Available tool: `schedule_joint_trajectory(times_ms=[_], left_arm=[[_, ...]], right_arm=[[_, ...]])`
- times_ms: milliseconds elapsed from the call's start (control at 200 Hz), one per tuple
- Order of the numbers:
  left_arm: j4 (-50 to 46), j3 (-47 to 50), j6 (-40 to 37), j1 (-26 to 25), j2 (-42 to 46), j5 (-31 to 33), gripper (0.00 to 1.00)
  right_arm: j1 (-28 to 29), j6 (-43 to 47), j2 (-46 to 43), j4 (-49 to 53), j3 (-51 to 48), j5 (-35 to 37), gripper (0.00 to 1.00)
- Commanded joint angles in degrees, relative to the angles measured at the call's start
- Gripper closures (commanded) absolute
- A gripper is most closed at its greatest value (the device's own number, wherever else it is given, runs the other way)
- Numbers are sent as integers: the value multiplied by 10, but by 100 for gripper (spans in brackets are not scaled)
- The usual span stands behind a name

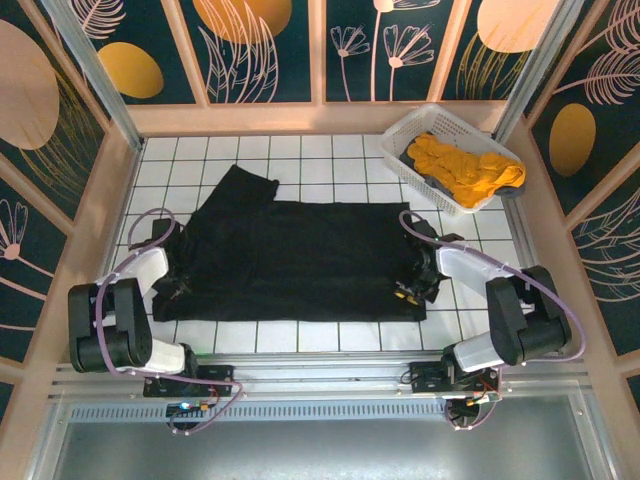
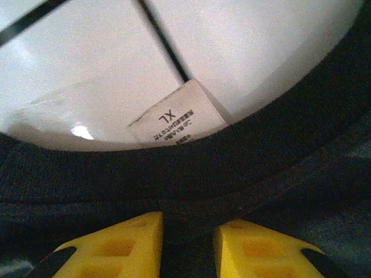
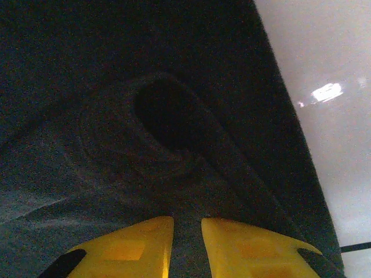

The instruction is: Fold and stack the t-shirts

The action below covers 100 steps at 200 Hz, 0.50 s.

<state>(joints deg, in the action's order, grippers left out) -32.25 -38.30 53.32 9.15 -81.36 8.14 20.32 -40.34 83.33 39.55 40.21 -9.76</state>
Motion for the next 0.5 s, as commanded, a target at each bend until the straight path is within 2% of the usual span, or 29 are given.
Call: schedule_joint_trajectory(times_ms=[0, 105, 230, 295, 390, 495], left_arm=[[-53, 13, 23, 39, -8, 28, 71], [-36, -9, 11, 53, -14, 29, 67], [-27, -74, 1, 50, -15, 16, 51], [-34, -127, -7, 38, -19, 19, 48], [-25, -210, -29, -5, -43, 10, 46], [47, -265, -69, -53, -91, -72, 44]], right_arm=[[22, 16, 38, 42, -23, -15, 74], [24, 21, 24, 52, 13, 4, 70], [24, 34, -22, 53, 88, 46, 59], [23, 47, -19, 39, 138, 78, 57], [22, 58, 53, -3, 224, 116, 62], [20, 50, 168, -55, 330, 179, 72]])
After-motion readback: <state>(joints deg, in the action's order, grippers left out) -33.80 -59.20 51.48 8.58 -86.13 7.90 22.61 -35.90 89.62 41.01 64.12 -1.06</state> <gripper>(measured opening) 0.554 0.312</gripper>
